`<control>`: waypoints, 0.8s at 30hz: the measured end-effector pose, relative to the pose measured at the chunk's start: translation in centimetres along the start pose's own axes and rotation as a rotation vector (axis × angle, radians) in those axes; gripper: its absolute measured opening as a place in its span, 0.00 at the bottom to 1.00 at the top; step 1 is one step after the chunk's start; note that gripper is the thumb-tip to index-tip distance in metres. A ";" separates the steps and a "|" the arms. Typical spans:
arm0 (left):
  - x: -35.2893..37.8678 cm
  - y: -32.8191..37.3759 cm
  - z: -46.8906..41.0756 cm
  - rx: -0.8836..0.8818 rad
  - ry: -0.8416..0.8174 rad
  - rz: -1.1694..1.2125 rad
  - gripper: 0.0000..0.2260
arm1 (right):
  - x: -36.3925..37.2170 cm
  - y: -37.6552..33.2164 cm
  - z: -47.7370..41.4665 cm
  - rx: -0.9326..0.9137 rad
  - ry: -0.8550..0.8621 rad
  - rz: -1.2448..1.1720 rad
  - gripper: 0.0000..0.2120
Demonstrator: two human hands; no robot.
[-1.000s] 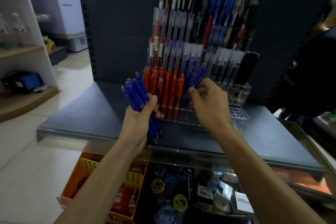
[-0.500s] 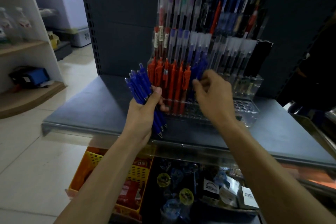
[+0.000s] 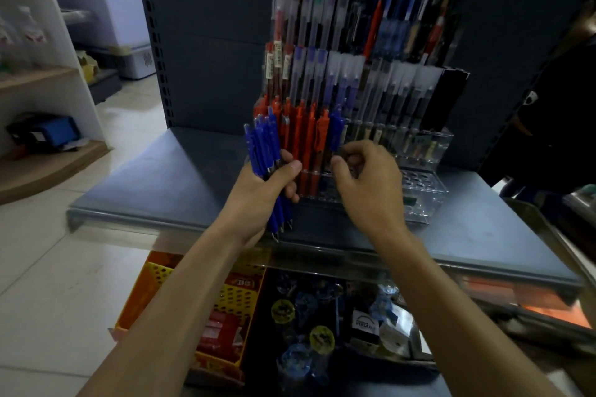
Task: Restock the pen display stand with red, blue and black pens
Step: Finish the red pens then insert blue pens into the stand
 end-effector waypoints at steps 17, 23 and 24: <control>0.7 0.6 0.9 -0.033 0.003 0.314 0.06 | 3.2 -3.3 3.2 -0.063 -0.407 -0.338 0.13; 0.6 -0.2 0.6 -0.065 0.010 0.250 0.07 | 2.9 -3.1 2.7 -0.154 -0.405 -0.176 0.09; 0.4 -0.3 0.5 -0.071 0.020 0.241 0.06 | 2.7 -3.3 2.6 -0.184 -0.410 -0.126 0.08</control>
Point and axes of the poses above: each hand's wrist, its own z-axis away from the middle knuckle, its own x-axis out of the palm, y = z × x, the point moved 10 cm from there along -z, towards the middle knuckle, and after that the axes turned 8 degrees about -z, right-handed, at the moved point
